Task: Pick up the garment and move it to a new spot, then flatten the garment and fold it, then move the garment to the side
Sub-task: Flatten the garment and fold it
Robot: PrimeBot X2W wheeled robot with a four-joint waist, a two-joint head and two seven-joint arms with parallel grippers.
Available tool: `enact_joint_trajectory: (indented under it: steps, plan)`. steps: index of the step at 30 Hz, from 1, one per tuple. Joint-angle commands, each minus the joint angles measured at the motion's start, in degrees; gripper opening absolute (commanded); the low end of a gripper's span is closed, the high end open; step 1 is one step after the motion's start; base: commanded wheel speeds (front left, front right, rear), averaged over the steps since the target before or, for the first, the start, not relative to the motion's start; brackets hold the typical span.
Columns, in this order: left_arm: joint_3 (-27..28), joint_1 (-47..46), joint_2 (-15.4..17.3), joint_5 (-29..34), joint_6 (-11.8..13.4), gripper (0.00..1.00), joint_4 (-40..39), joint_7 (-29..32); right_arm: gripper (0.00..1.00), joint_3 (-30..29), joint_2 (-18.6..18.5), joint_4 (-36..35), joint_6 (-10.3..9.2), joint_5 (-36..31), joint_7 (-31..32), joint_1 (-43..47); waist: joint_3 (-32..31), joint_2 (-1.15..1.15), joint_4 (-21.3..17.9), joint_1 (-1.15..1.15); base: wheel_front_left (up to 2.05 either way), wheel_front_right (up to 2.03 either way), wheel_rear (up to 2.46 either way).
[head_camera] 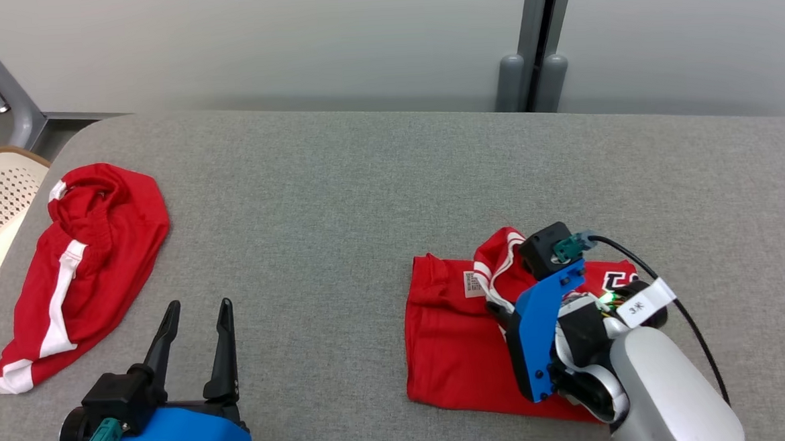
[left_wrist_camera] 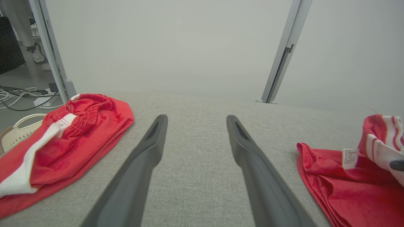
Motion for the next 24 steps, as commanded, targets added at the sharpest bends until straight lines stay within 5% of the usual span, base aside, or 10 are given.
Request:
enact_joint_trajectory:
  steps: [1, 12, 19, 20, 24]
  plan:
    - [-0.1, -0.9, 0.0, 0.0, -0.1, 1.0, 0.1, -0.1, 0.0, 1.8, 0.0, 1.7, 0.02, 0.8, -1.0, -2.2, 0.2, 0.0, 0.7, 0.0, 0.0, 0.0, 0.0]
    - [-0.3, -1.6, -0.2, -0.2, 0.0, 1.0, 0.8, -0.3, 0.0, 11.8, 0.0, 12.3, 0.02, 4.5, -4.4, -10.4, 0.9, 0.0, 1.8, 0.0, 0.0, 0.0, 0.0]
    - [-0.4, -2.0, -0.3, -0.1, -0.1, 1.0, 0.9, -0.4, 0.0, 13.2, 0.0, 16.4, 0.02, 5.4, -6.8, -12.6, 1.0, 0.0, 2.2, 0.0, 0.0, 0.0, 0.0]
    - [-0.5, -1.9, -0.3, -0.1, -0.2, 1.0, 1.0, -0.4, 1.0, 13.4, 0.0, 17.1, 0.02, 6.8, -8.0, -12.8, 1.0, 0.0, 2.3, 0.0, 0.0, 0.0, 0.0]
    - [-0.2, -1.6, -0.3, -0.2, -0.1, 1.0, 1.0, -0.4, 1.0, 14.3, 0.0, 17.0, 0.02, 8.6, -10.0, -13.6, 1.0, 0.0, 2.2, 0.0, 0.0, 0.0, 0.0]
